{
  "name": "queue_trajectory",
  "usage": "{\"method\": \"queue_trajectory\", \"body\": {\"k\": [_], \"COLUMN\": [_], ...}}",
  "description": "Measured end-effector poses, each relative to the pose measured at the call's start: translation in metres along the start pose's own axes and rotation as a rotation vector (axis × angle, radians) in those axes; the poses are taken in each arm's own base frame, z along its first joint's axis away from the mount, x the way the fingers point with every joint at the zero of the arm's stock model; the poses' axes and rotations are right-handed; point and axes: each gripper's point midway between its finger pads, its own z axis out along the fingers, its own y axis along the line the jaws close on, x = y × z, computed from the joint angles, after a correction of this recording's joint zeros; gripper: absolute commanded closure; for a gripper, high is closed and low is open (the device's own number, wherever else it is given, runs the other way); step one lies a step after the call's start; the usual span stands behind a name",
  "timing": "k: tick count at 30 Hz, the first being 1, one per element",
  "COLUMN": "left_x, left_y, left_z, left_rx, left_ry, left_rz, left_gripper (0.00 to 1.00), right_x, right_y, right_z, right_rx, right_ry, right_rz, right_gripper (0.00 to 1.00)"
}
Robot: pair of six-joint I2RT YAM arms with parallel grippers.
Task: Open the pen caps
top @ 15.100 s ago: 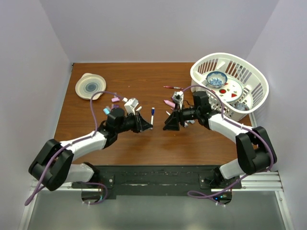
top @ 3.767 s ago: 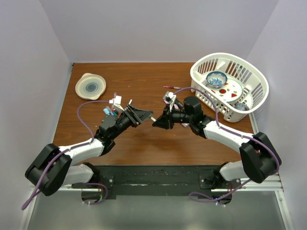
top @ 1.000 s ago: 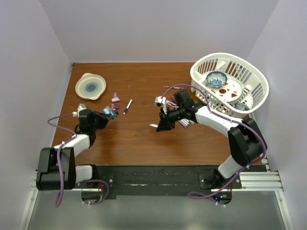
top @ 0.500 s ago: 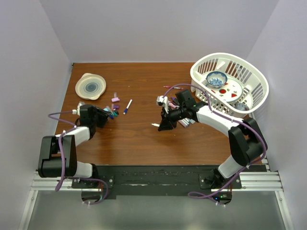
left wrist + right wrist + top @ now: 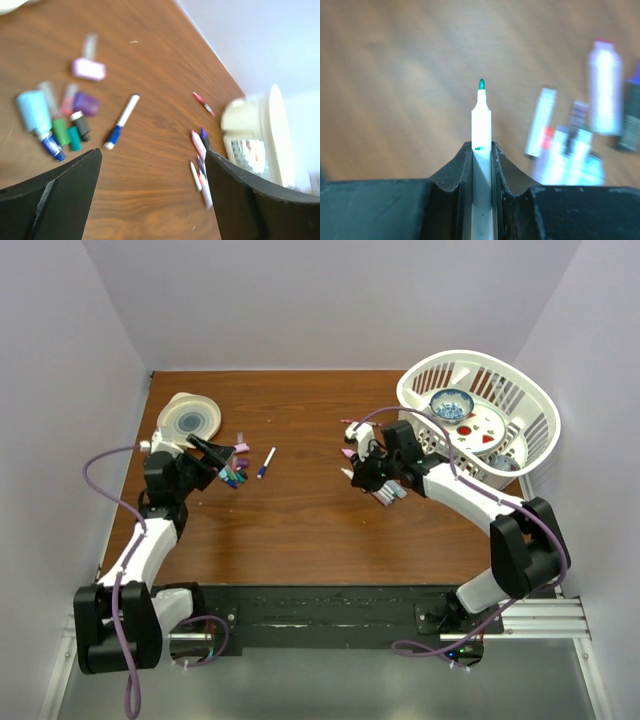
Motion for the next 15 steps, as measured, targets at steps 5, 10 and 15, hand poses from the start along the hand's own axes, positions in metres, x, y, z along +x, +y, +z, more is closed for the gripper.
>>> {"method": "queue_trajectory", "body": {"k": [5, 10, 15], "left_x": [-0.026, -0.028, -0.009], "left_y": [-0.057, -0.079, -0.065], "left_z": [-0.012, -0.027, -0.033], "left_rx": [0.165, 0.238, 0.228], "left_ry": [0.024, 0.002, 0.060], "left_rz": [0.283, 0.494, 0.564], "left_gripper": [0.04, 0.04, 0.03], "right_x": [0.010, 0.044, 0.060], "right_y": [-0.051, -0.084, -0.095], "right_z": [-0.006, -0.005, -0.006], "right_rx": [0.203, 0.292, 0.309], "right_ry": [0.027, 0.119, 0.159], "right_rz": [0.051, 0.119, 0.147], "right_gripper": [1.00, 0.99, 0.94]}}
